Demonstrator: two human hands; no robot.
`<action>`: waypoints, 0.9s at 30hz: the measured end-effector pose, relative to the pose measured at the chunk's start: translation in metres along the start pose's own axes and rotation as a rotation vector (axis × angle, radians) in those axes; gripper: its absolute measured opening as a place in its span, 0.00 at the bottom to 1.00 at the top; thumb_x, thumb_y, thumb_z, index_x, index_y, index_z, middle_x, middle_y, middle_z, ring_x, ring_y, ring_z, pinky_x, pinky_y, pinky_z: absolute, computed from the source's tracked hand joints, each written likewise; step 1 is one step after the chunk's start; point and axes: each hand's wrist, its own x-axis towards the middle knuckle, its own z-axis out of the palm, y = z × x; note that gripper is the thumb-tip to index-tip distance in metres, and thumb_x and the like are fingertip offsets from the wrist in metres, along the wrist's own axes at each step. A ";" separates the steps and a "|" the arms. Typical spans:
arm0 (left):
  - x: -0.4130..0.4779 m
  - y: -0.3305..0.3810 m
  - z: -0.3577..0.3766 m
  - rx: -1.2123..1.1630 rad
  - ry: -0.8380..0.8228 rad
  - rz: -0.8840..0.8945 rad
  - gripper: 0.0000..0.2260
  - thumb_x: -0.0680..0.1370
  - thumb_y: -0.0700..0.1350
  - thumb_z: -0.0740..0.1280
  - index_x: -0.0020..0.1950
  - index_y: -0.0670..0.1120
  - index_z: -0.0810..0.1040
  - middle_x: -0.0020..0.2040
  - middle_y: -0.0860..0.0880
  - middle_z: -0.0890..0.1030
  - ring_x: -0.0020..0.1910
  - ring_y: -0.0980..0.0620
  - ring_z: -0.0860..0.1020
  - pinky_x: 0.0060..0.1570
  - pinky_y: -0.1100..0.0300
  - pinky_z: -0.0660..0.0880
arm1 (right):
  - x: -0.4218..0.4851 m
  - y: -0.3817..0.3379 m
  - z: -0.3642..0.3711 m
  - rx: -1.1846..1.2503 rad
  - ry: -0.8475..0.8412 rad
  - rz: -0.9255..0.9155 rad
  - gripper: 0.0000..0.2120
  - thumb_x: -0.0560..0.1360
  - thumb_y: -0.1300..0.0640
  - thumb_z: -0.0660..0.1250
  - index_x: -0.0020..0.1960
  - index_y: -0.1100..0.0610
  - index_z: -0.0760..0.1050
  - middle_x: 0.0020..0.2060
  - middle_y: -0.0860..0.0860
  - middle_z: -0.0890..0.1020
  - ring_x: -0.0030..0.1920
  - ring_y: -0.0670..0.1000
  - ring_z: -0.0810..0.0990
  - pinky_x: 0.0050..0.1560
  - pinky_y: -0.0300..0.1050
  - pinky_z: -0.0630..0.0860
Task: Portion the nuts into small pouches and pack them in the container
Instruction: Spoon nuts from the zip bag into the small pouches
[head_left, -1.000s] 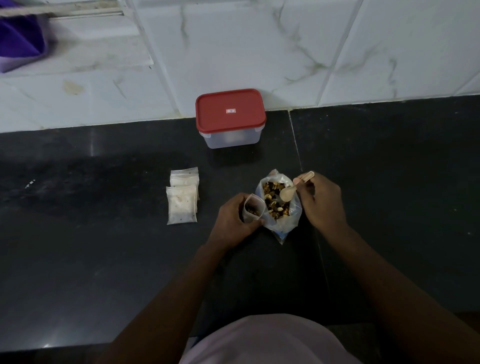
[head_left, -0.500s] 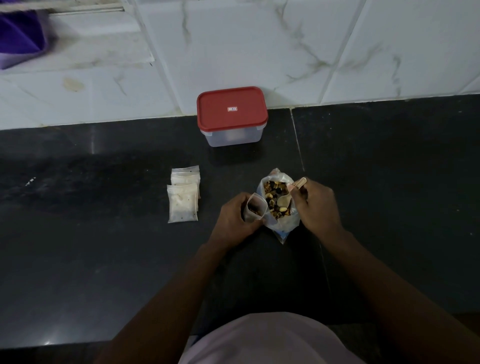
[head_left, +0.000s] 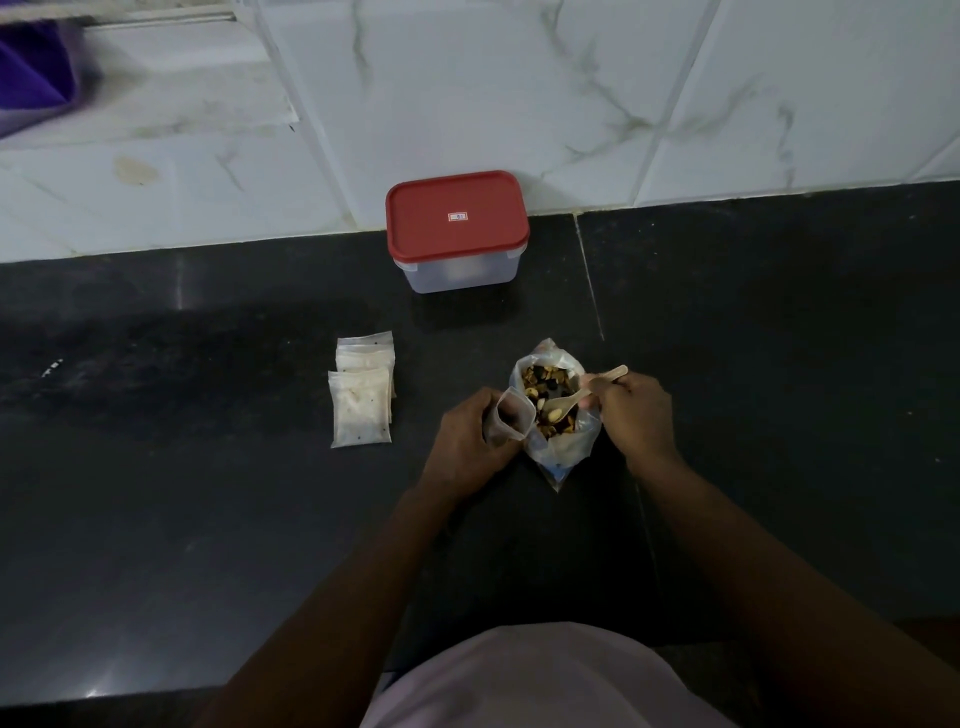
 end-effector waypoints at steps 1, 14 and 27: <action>0.000 0.001 0.000 0.000 -0.001 -0.001 0.16 0.73 0.46 0.78 0.58 0.50 0.79 0.54 0.56 0.82 0.53 0.62 0.81 0.52 0.67 0.78 | 0.002 0.000 -0.002 0.040 -0.005 0.048 0.09 0.79 0.55 0.68 0.43 0.54 0.84 0.39 0.49 0.86 0.41 0.47 0.83 0.43 0.41 0.75; -0.002 0.000 -0.001 0.003 -0.008 -0.004 0.15 0.73 0.46 0.78 0.58 0.51 0.79 0.53 0.56 0.83 0.54 0.62 0.81 0.53 0.64 0.79 | -0.004 -0.002 -0.001 0.249 -0.079 0.194 0.08 0.80 0.53 0.69 0.49 0.55 0.85 0.36 0.48 0.86 0.33 0.43 0.73 0.37 0.40 0.68; -0.003 0.004 -0.005 -0.064 0.034 0.007 0.12 0.76 0.47 0.75 0.58 0.52 0.79 0.54 0.56 0.82 0.54 0.58 0.81 0.53 0.59 0.80 | 0.002 0.001 -0.013 0.485 -0.068 0.223 0.08 0.81 0.55 0.68 0.50 0.57 0.84 0.36 0.48 0.85 0.32 0.44 0.71 0.33 0.39 0.67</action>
